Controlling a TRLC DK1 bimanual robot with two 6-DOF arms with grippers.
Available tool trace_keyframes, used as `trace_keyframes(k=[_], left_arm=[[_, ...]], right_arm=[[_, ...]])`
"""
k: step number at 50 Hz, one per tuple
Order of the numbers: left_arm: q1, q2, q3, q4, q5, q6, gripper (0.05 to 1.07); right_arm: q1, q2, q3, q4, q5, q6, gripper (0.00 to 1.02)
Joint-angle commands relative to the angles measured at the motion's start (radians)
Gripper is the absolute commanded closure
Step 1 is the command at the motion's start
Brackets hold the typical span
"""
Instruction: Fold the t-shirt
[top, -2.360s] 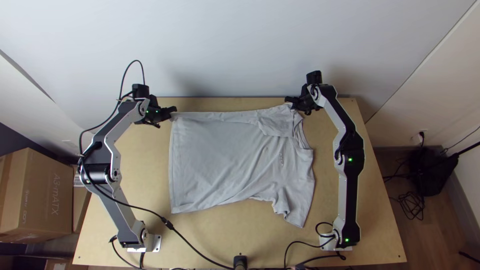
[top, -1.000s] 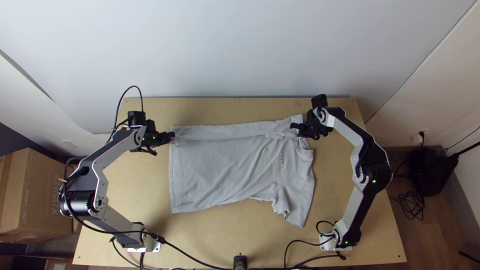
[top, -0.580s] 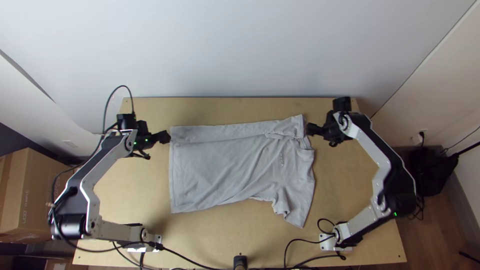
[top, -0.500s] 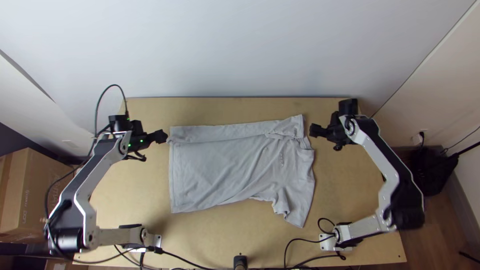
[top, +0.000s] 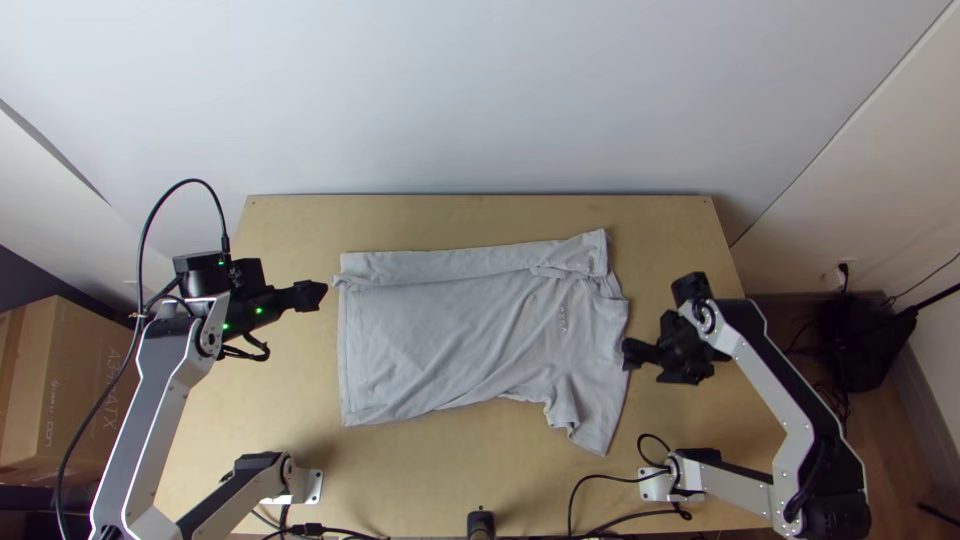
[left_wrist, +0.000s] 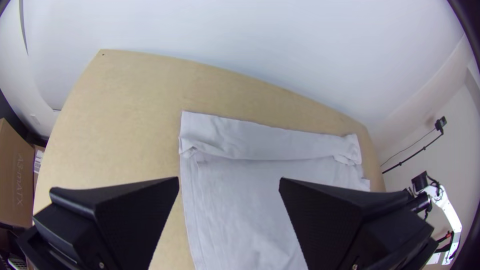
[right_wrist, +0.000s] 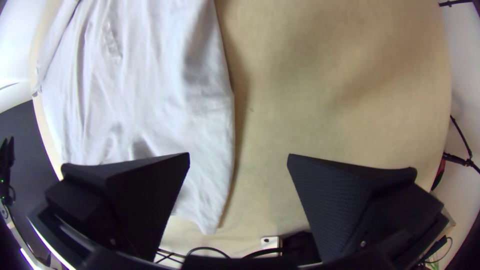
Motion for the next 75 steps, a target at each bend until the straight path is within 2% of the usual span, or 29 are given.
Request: trace_keyframes(k=[1,6,16,25,27,33,36,43,48,50,51,53,54,55,66,71,75], left_arm=[[-0.004,-0.021,0.006,-0.027,0.01,0.015,0.11],[-0.015,-0.032,0.012,-0.04,0.01,0.017,0.11],[-0.021,-0.044,0.019,-0.06,0.008,0.018,0.11],[-0.022,-0.05,0.022,-0.079,0.008,0.037,0.1],[-0.025,-0.051,0.025,-0.091,0.008,0.05,0.11],[-0.036,-0.05,0.049,-0.157,0.008,0.112,0.1],[-0.042,-0.047,0.061,-0.209,0.008,0.161,0.1],[-0.09,-0.055,0.074,-0.346,-0.025,0.291,0.1],[-0.136,-0.055,0.091,-0.43,-0.068,0.308,0.1],[-0.142,-0.059,0.094,-0.439,-0.079,0.32,0.1],[-0.142,-0.064,0.094,-0.444,-0.081,0.326,0.1],[-0.143,-0.07,0.095,-0.445,-0.081,0.33,0.1],[-0.145,-0.073,0.095,-0.445,-0.081,0.33,0.1],[-0.145,-0.074,0.095,-0.445,-0.081,0.33,0.1],[-0.186,-0.079,0.083,-0.464,-0.082,0.33,0.1],[-0.232,-0.088,0.078,-0.465,-0.114,0.325,0.1],[-0.24,-0.094,0.077,-0.464,-0.127,0.325,0.1]], right_arm=[[0.019,-0.042,-0.08,0.002,-0.028,-0.016,0.29],[0.031,-0.042,-0.118,0.013,-0.047,-0.015,0.39],[0.085,-0.045,-0.161,0.033,-0.081,-0.006,0.39],[0.122,-0.001,-0.167,0.05,-0.087,-0.009,0.39],[0.14,0.009,-0.17,0.051,-0.088,-0.009,0.41],[0.185,0.024,-0.186,0.09,-0.11,-0.009,0.61],[0.209,0.035,-0.196,0.11,-0.11,-0.004,0.67],[0.221,0.076,-0.193,0.114,-0.11,-0.01,0.68],[0.235,0.082,-0.19,0.116,-0.108,-0.01,0.68],[0.246,0.078,-0.186,0.114,-0.102,-0.001,0.61],[0.249,0.075,-0.184,0.108,-0.099,0.0,0.51],[0.25,0.062,-0.179,0.09,-0.094,-0.001,0.2],[0.252,0.058,-0.179,0.084,-0.088,-0.001,0.12],[0.252,0.05,-0.176,0.078,-0.081,-0.001,0.08],[0.254,0.03,-0.172,0.058,-0.027,-0.001,0.08],[0.257,0.027,-0.179,0.047,-0.022,-0.001,0.08],[0.261,0.03,-0.178,0.047,0.007,0.014,0.08]])
